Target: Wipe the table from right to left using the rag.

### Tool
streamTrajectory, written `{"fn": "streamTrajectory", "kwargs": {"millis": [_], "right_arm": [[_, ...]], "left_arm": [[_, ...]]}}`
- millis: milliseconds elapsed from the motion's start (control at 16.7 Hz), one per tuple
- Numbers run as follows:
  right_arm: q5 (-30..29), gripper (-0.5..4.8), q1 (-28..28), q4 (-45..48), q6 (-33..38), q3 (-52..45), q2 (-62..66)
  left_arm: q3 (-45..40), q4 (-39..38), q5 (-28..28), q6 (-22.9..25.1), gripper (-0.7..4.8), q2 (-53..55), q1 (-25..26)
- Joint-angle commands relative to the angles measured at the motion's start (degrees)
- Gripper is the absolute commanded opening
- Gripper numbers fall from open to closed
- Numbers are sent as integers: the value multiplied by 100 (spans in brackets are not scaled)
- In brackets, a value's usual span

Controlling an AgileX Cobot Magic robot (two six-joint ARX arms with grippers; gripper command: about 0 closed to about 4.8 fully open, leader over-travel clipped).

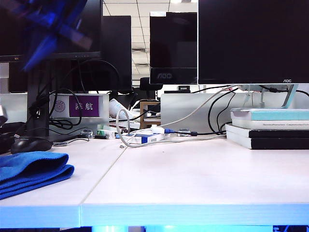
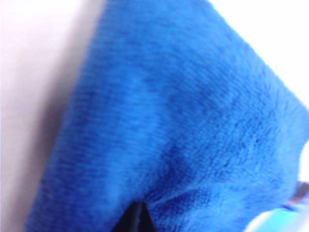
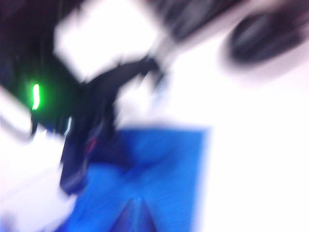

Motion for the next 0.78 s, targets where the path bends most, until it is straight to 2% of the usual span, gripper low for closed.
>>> {"fn": "streamTrajectory", "kwargs": {"millis": [60,180,420,660,780], "right_arm": [[496,-5,-85,525,-7,48,-511],[623,-6,-212,588,-33,275,-798],[925,-5,-494,109,-546,901,-951],[962,-5,-715,-422,-557,992,-1032],[962,-5,-815,-706,-564,992,-1147]], "left_arm": [[-2,98,-323,-96,-5,-522,-254],[22,48,-280,-367,-5,-1139,-466],[66,26,-238,-859,-5,-2455,-614],[463,85,-264,-901,-5,-3357,-616],[811,92,-522,-905,-5,-3731,-616]]}}
